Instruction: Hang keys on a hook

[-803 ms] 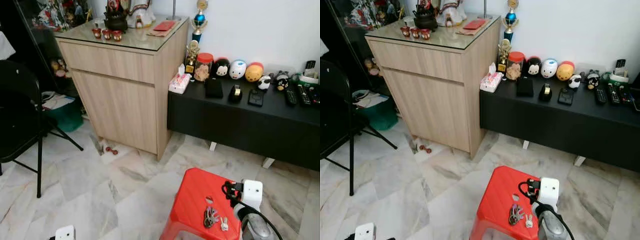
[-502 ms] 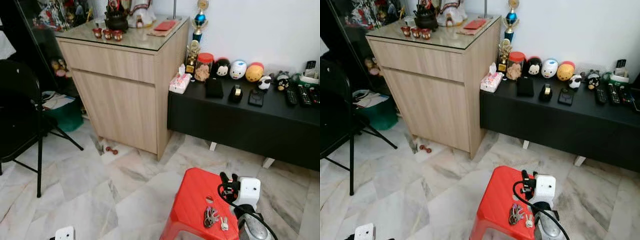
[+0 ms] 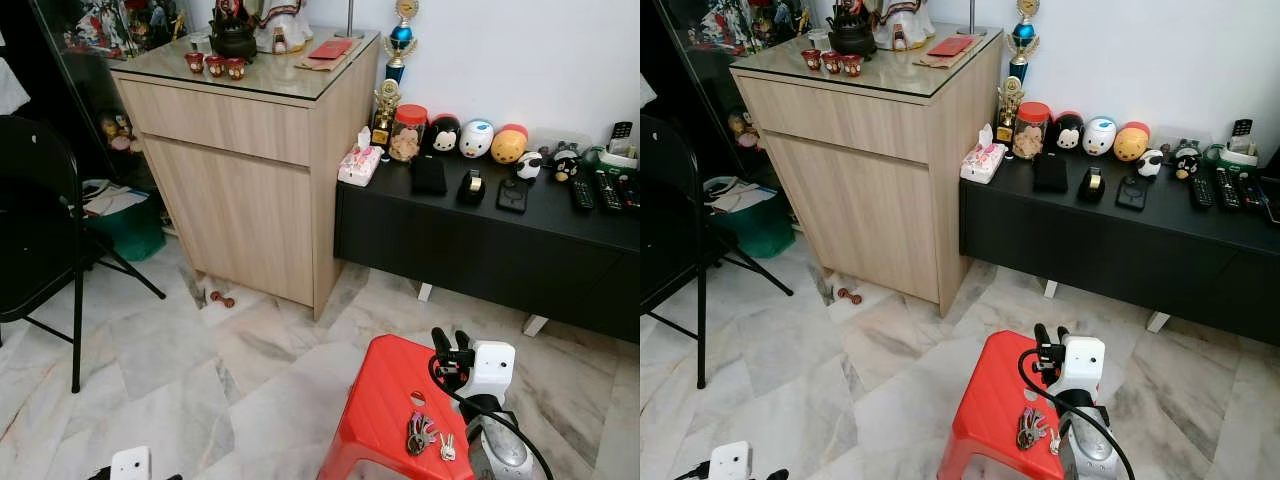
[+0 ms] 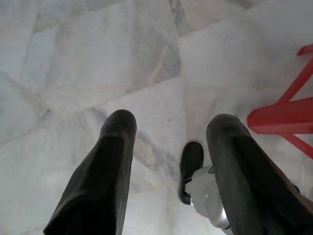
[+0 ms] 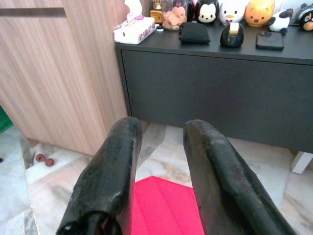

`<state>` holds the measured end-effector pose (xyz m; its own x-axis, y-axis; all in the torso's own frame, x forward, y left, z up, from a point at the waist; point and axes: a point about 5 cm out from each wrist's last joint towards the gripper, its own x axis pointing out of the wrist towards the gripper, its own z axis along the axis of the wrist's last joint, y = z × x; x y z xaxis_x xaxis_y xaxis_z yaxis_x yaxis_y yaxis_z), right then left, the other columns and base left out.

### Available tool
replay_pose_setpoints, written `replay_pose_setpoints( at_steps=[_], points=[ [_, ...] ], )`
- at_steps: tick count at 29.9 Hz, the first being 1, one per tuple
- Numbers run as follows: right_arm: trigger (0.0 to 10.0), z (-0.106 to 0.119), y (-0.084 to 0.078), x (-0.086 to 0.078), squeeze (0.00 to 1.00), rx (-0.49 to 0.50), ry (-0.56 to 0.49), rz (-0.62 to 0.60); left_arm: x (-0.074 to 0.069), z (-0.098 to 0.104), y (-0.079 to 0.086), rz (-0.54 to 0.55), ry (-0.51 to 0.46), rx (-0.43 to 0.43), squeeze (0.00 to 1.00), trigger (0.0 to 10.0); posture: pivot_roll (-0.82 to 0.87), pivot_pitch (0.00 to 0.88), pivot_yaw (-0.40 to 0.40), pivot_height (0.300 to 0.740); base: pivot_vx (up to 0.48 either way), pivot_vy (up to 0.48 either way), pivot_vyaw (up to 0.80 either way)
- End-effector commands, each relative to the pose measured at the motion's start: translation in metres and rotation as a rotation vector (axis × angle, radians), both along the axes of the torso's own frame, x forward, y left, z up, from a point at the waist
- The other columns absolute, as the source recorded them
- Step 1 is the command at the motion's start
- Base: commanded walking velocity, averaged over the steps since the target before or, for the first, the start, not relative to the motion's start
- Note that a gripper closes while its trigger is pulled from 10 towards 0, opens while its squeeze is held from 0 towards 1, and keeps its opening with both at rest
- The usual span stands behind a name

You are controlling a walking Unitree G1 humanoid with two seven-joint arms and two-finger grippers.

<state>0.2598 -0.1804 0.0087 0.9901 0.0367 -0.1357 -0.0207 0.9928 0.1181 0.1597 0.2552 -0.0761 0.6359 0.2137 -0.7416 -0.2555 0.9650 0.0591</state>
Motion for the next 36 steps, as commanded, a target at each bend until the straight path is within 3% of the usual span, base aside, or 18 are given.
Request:
replay_pose_setpoints(
  at_steps=[1,8,27,36],
  points=[
    [10.0,0.004,0.002,0.005,0.0,0.002,-0.013,0.004,0.002,-0.002,-0.008,-0.025,0.01,0.002,0.0,10.0,0.1,0.0,-0.013,0.74,0.0,0.0,0.0],
    [10.0,-0.004,0.002,0.005,0.0,-0.015,0.073,0.001,0.003,-0.003,-0.013,-0.029,0.025,0.0,0.0,10.0,0.1,0.0,-0.004,0.74,0.0,0.0,0.0],
    [10.0,-0.01,0.001,0.004,0.0,-0.013,0.132,0.016,0.004,-0.004,-0.016,-0.031,0.028,0.001,0.0,10.0,0.1,0.0,-0.009,0.611,0.0,0.0,0.0],
    [10.0,-0.015,-0.001,0.001,0.0,-0.004,0.158,0.002,0.003,-0.004,-0.014,-0.029,0.029,0.0,0.0,10.0,0.1,0.0,-0.01,0.602,0.0,0.0,0.0]
  ],
)
